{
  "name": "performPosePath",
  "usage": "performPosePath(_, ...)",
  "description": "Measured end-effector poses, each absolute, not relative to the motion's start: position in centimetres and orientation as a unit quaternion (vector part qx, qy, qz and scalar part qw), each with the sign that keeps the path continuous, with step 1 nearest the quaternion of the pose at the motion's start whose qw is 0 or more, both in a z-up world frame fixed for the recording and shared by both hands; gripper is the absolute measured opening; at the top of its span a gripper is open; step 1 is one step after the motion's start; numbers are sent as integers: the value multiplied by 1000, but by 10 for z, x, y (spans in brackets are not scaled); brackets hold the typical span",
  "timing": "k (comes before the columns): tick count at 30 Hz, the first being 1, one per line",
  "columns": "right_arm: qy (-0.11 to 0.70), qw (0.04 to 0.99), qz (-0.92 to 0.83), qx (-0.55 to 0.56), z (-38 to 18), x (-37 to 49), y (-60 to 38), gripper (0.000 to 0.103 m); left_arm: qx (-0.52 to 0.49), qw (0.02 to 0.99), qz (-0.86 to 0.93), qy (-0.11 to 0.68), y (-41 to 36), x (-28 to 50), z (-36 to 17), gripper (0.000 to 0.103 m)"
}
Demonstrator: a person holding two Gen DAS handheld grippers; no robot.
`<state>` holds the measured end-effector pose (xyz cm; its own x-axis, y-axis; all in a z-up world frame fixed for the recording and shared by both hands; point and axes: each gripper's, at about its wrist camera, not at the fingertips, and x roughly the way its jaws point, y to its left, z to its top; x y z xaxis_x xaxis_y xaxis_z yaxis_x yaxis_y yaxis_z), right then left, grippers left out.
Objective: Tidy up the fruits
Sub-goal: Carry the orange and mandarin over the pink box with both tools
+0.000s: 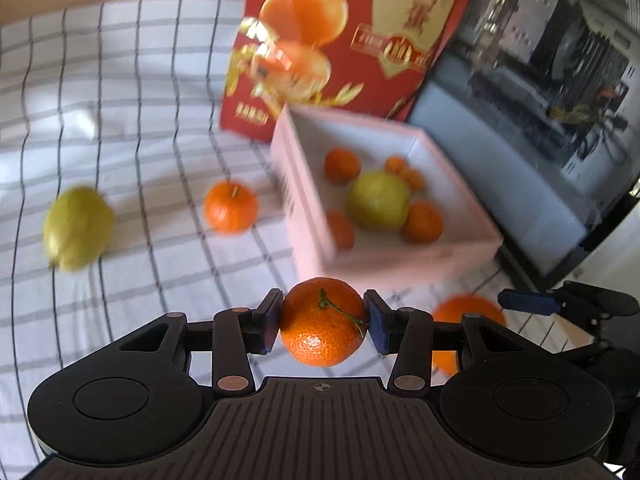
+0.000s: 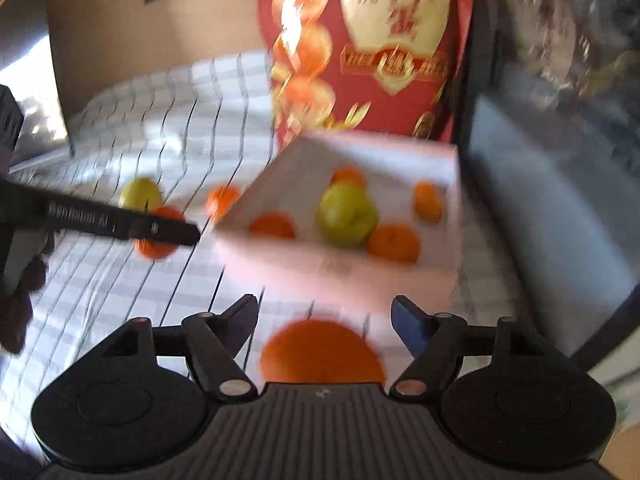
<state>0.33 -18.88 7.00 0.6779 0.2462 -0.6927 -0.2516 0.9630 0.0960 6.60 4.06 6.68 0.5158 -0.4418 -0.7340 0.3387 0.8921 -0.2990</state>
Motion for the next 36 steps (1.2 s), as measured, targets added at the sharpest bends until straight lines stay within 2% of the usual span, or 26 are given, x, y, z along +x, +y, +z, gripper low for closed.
performPosePath(1, 387, 912, 134, -13, 62, 0, -184, 74, -60, 866, -224, 444, 42, 63, 63, 50)
performPosePath(3, 394, 909, 134, -19, 49, -3, -179, 81, -62, 860, -224, 454, 46, 54, 58, 50)
performPosePath(20, 408, 905, 111, -50, 25, 16, -154, 83, -52, 836, -241, 491, 41, 21, 37, 50)
performPosePath(30, 408, 907, 102, -4, 31, 8, -165, 81, -55, 842, -237, 481, 44, 18, 43, 49)
performPosePath(36, 371, 923, 102, 27, 66, 8, -179, 81, -65, 864, -243, 436, 37, 35, 70, 49)
